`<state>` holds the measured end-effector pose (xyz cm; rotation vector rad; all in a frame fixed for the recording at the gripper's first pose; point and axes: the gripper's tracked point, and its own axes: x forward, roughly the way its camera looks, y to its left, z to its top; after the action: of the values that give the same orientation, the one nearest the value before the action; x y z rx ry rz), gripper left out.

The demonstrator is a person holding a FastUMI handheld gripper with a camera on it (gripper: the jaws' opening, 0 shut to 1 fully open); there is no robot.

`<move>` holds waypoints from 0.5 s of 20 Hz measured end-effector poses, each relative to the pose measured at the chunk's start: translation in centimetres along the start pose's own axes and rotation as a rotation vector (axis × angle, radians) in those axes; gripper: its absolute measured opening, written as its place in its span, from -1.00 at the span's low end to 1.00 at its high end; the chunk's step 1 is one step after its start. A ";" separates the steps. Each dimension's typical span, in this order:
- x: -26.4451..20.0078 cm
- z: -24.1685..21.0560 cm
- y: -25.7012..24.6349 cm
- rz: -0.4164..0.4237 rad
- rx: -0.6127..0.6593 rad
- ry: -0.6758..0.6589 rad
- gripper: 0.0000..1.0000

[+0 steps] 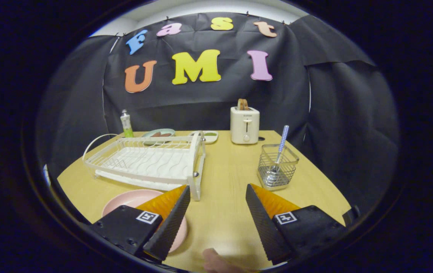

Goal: Take the plate from the dish rack, then take the spoon from the basket and place it into the plate.

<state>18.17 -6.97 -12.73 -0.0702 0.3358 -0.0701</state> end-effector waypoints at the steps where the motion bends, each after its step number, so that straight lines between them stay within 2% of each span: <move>1: 0.4 0.4 -0.9 -0.008 0.002 -0.008 0.94; 10: 5.8 5.0 -9.5 -0.076 0.005 -0.065 0.97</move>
<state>24.73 -16.65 -9.15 -0.0796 0.2682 -0.1434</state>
